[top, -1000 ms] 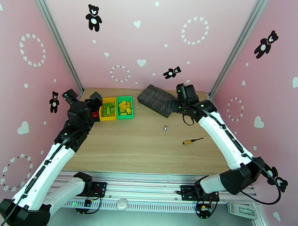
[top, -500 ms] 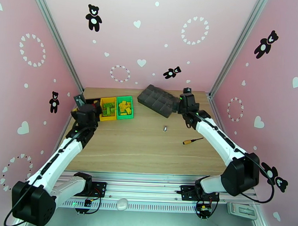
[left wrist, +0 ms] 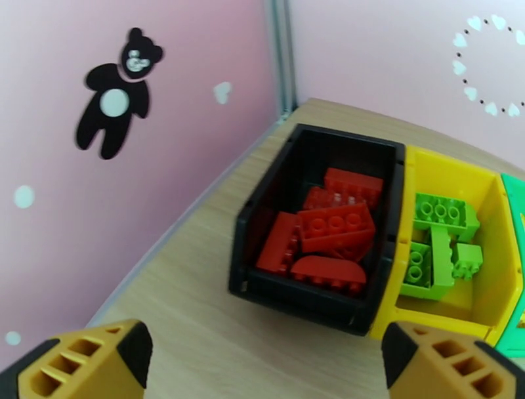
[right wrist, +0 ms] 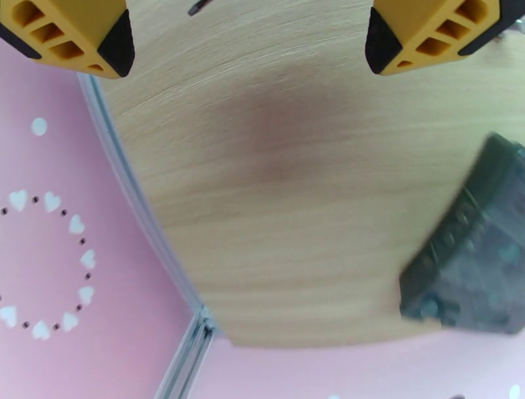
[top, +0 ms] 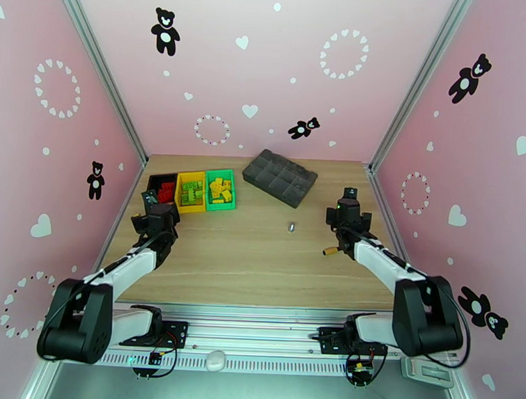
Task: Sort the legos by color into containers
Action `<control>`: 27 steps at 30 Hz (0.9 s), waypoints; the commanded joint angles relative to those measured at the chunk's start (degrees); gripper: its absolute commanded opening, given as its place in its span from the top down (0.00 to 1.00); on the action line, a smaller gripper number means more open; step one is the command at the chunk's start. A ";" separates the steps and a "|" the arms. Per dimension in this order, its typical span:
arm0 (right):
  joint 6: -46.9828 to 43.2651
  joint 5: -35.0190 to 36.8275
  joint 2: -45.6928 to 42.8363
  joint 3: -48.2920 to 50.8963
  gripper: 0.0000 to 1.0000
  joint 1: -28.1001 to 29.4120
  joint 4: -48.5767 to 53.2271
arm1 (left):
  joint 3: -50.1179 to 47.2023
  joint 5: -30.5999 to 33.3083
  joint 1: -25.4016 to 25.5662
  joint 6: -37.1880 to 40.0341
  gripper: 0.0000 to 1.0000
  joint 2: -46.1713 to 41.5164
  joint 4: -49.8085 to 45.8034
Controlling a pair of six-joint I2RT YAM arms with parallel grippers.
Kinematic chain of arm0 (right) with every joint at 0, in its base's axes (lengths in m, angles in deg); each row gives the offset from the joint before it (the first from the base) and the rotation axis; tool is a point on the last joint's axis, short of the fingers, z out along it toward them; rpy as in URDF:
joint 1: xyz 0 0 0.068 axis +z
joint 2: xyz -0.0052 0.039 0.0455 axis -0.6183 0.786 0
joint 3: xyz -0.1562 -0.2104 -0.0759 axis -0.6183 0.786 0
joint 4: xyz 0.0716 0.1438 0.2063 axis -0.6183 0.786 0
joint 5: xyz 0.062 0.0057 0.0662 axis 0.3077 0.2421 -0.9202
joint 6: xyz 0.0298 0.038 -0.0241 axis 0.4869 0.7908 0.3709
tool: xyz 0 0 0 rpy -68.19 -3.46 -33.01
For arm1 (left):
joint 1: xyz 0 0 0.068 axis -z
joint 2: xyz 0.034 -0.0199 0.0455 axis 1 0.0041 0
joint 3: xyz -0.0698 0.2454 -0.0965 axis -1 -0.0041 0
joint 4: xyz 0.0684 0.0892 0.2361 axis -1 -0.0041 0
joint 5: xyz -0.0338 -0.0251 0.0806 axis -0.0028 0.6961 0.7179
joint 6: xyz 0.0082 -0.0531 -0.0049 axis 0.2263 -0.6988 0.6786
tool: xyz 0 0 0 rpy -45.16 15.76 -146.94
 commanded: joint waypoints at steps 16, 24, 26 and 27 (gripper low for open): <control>-6.67 -15.93 6.44 14.97 0.01 -2.96 -35.78 | -5.76 -10.75 -0.47 5.57 0.02 9.19 24.59; -6.53 -16.15 6.63 14.60 0.01 -3.05 -35.15 | -7.55 -10.64 -0.20 5.71 0.01 8.84 28.58; -6.57 -16.15 6.53 14.79 0.01 -3.05 -35.62 | -9.00 -11.30 -0.20 5.93 0.02 8.69 30.92; -6.59 -16.15 6.65 14.76 0.01 -3.08 -35.65 | -9.21 -11.48 -0.20 5.93 0.01 8.71 31.38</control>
